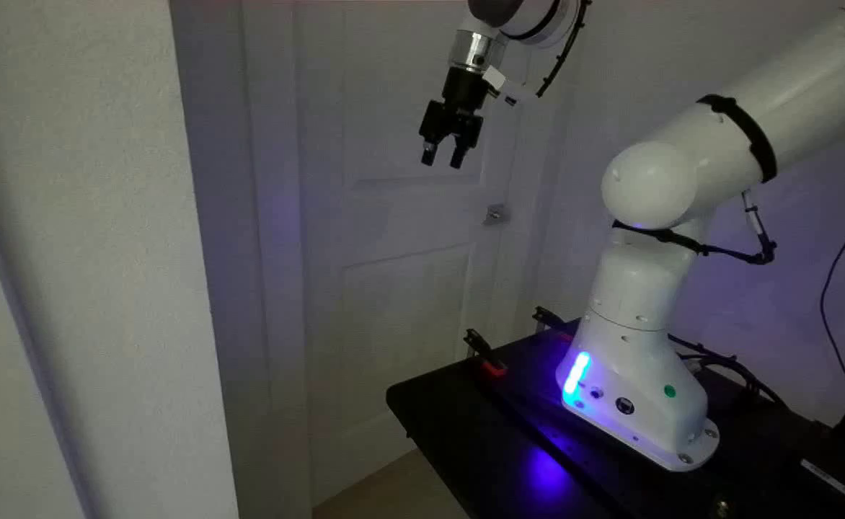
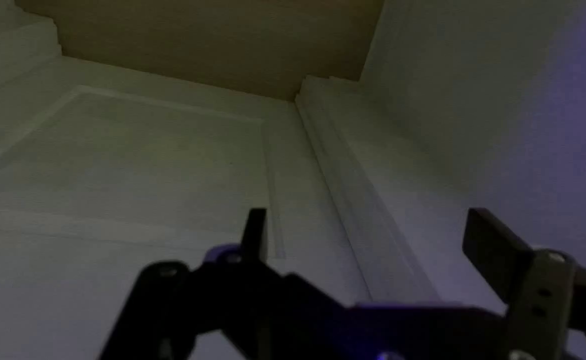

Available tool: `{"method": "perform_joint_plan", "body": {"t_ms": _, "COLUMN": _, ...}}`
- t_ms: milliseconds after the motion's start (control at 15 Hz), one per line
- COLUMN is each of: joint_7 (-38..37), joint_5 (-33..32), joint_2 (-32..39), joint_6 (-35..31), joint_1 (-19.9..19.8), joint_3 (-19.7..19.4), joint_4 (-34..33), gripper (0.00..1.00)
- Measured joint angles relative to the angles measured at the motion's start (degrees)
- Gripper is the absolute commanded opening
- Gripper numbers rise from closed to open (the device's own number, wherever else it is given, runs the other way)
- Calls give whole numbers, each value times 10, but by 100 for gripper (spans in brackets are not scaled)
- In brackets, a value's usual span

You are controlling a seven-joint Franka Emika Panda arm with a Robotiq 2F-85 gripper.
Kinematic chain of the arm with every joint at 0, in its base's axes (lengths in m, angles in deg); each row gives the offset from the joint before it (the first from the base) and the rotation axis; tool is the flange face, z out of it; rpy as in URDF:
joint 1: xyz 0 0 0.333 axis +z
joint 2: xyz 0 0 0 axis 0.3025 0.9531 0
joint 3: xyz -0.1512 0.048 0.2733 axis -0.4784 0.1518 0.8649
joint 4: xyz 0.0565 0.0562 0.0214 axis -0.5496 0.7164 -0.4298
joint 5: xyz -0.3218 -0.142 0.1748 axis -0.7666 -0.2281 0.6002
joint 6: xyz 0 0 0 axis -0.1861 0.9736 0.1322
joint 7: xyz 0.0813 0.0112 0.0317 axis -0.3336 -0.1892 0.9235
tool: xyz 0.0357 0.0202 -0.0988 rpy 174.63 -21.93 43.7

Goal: Turn on the light

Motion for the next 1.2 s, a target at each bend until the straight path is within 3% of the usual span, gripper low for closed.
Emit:
{"method": "perform_joint_plan", "body": {"t_ms": 733, "joint_7": 6, "joint_5": 2, "joint_2": -1, "joint_6": -8, "joint_1": 5, "joint_3": 0, "joint_4": 1, "gripper": 100}}
{"method": "perform_joint_plan", "body": {"t_ms": 1200, "joint_7": 52, "joint_5": 51, "joint_2": -8, "joint_6": -128, "joint_1": 92, "joint_3": 15, "joint_4": 27, "gripper": 100}}
